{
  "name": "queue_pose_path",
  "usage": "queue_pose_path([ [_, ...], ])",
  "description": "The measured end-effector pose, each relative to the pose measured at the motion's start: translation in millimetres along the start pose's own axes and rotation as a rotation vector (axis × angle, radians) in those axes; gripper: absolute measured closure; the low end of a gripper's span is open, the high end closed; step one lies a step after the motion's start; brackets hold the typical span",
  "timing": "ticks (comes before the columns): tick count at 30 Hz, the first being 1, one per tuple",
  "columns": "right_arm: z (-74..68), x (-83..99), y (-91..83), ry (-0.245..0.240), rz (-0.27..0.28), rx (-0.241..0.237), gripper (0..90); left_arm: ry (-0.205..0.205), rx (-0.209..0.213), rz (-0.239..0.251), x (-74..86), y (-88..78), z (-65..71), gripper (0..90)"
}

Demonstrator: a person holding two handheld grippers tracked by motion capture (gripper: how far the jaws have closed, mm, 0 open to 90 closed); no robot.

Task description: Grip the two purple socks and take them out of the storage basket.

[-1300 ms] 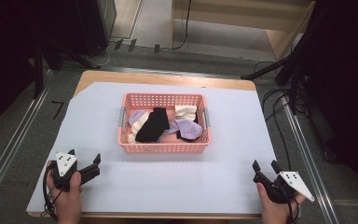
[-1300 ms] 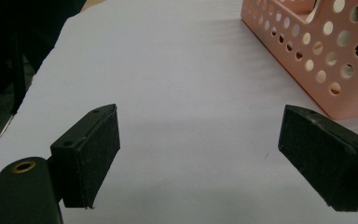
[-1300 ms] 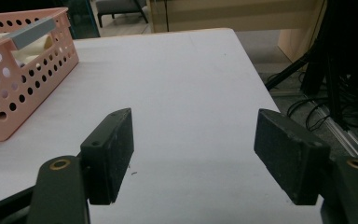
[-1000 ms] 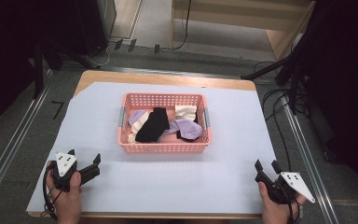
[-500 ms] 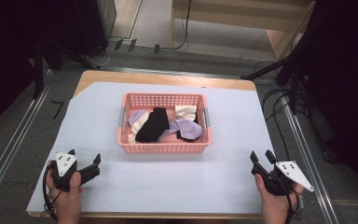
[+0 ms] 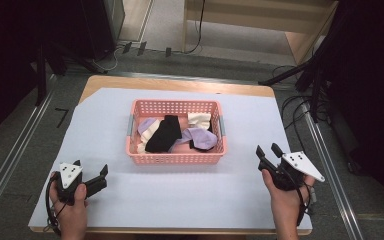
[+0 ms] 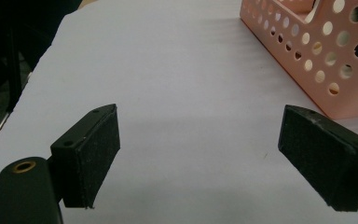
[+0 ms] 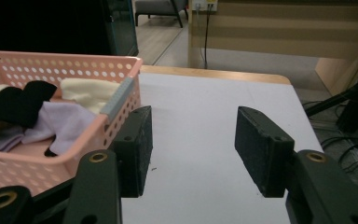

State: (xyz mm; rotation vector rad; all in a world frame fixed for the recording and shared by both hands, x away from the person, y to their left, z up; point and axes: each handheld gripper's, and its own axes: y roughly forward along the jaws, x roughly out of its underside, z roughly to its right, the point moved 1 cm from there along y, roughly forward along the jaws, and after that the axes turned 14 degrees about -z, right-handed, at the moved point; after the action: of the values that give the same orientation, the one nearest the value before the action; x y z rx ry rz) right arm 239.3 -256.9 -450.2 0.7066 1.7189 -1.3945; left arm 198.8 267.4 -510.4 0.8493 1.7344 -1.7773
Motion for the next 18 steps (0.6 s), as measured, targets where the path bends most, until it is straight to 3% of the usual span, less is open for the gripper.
queue_pose_path([
  [12,-26.5,-28.9,23.4,-0.021,-0.043,-0.041,49.0,0.0,0.006,-0.009,-0.2,-0.1,-0.6,13.8],
  [18,-47.0,-39.0,41.1,-0.031,-0.109,-0.083,48.4,0.003,0.002,-0.011,-0.3,0.2,-0.1,13.8],
])
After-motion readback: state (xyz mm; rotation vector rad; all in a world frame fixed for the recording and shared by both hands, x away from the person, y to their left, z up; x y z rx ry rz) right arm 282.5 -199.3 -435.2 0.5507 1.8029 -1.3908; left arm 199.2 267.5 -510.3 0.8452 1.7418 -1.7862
